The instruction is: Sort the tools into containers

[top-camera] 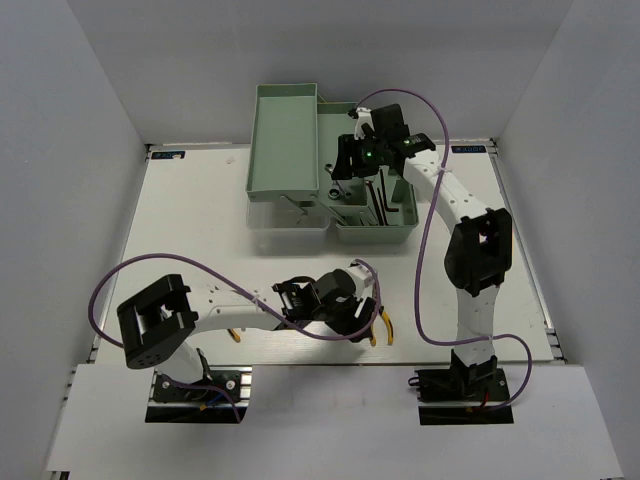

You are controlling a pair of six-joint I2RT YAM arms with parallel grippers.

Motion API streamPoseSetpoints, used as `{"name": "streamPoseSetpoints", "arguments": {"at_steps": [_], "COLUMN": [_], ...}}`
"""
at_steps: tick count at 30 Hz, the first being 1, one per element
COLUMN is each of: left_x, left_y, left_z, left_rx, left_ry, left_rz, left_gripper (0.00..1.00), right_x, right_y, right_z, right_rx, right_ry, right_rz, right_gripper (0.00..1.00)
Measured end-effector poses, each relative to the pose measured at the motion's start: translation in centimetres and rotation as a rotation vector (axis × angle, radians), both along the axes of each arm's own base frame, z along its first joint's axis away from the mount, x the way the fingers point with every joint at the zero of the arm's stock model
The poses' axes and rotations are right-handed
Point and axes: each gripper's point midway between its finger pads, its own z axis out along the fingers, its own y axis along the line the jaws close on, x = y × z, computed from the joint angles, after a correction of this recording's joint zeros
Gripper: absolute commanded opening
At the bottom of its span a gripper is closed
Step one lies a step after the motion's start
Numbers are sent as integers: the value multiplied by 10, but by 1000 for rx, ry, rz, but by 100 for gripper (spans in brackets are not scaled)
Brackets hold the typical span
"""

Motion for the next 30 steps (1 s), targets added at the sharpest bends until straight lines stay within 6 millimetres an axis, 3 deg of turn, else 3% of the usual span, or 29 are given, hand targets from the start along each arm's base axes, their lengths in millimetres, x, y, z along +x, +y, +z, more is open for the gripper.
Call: {"name": "streamPoseSetpoints", "arguments": {"at_steps": [3,5,7,8,10,12,14,17,20,22,24,26,29,30], "left_x": [0,-2,-3,-3,0,4,8,16,23,26,27,29,31,32], "left_y": [-11,-19,-27,-30,-38,-45,-48,-48,-44,-40,-35,-33,-33,-32], "left_z": [0,-2,-3,-5,-7,-11,-15,-25,-34,-39,-44,-45,-46,-47], "left_rx": [4,9,18,25,45,68,98,159,226,259,291,309,322,326], "left_ry": [-12,-17,-22,-26,-32,-36,-38,-46,-56,-59,-62,-63,-68,-70], "left_rz": [2,-1,4,8,28,53,84,136,178,198,212,224,241,245], "left_gripper": [76,76,73,73,69,66,62,60,57,53,45,39,19,8], "right_x": [0,-7,-20,-26,-37,-53,-72,-102,-140,-163,-178,-184,-186,-187], "right_y": [-8,-24,-51,-65,-97,-133,-165,-206,-226,-233,-236,-237,-237,-236], "right_z": [15,32,55,67,94,104,90,39,-24,-50,-59,-53,-40,-38], "right_rx": [-3,-28,-67,-88,-117,-156,-199,-266,-321,-334,-317,-288,-234,-218], "right_ry": [-38,-100,-174,-209,-307,-362,-359,-275,-128,-48,-14,-24,-57,-60], "right_rz": [-10,-30,-75,-105,-178,-257,-319,-391,-402,-404,-415,-427,-447,-450], "right_gripper": [53,35,14,10,6,6,6,6,6,6,6,6,13,19]}}
